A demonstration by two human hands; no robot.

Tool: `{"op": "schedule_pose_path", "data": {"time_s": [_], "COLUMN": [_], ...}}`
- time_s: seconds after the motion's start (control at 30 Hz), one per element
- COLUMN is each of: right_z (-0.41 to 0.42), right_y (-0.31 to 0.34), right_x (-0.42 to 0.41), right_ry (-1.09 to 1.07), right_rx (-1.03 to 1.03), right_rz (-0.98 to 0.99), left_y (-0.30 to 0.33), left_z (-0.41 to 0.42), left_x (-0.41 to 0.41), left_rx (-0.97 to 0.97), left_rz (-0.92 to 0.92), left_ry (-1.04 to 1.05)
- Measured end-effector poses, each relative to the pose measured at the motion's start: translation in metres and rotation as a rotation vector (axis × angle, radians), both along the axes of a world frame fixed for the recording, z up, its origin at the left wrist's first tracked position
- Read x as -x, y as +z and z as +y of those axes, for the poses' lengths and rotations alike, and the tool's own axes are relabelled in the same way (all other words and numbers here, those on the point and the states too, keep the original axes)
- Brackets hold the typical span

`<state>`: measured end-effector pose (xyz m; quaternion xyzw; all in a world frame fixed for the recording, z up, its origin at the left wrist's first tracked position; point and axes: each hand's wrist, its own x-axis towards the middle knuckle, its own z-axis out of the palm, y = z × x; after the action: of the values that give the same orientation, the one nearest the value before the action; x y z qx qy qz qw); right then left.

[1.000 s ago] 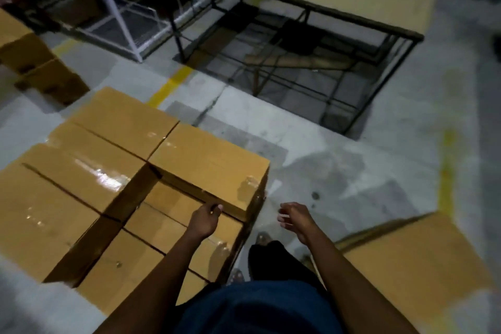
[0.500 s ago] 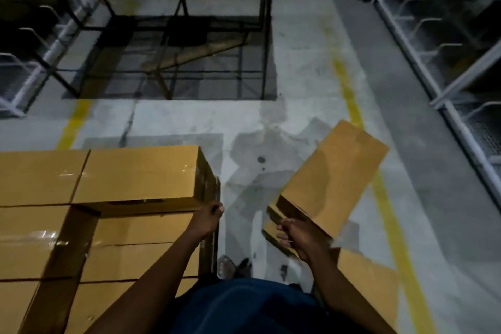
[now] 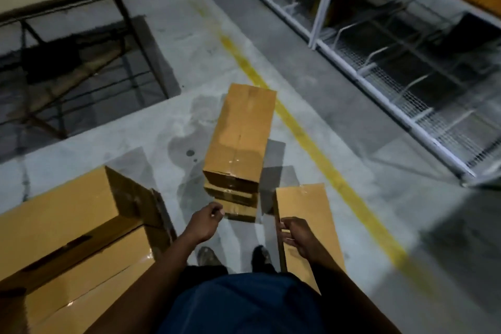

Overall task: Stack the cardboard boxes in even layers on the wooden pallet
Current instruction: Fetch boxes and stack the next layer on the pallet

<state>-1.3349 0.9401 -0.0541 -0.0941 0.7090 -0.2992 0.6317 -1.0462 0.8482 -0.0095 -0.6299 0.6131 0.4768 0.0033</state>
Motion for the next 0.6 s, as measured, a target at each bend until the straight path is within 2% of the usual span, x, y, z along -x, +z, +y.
{"op": "schedule_pose_path", "data": {"time_s": [0.4,0.6], "right_z": [0.124,0.2], "right_y": [0.015,0.026], "right_x": [-0.002,-0.016], "right_ry": [-0.467,-0.57], "right_rx": [-0.07,0.021], "right_rz": [0.054,0.072], "left_y": [0.002,-0.015], "left_z": [0.025,0.052], "left_x": [0.046,0.049], "left_rx": [-0.03,-0.121], "left_rz": [0.055,0.124], "left_ry": [-0.312,-0.381]}}
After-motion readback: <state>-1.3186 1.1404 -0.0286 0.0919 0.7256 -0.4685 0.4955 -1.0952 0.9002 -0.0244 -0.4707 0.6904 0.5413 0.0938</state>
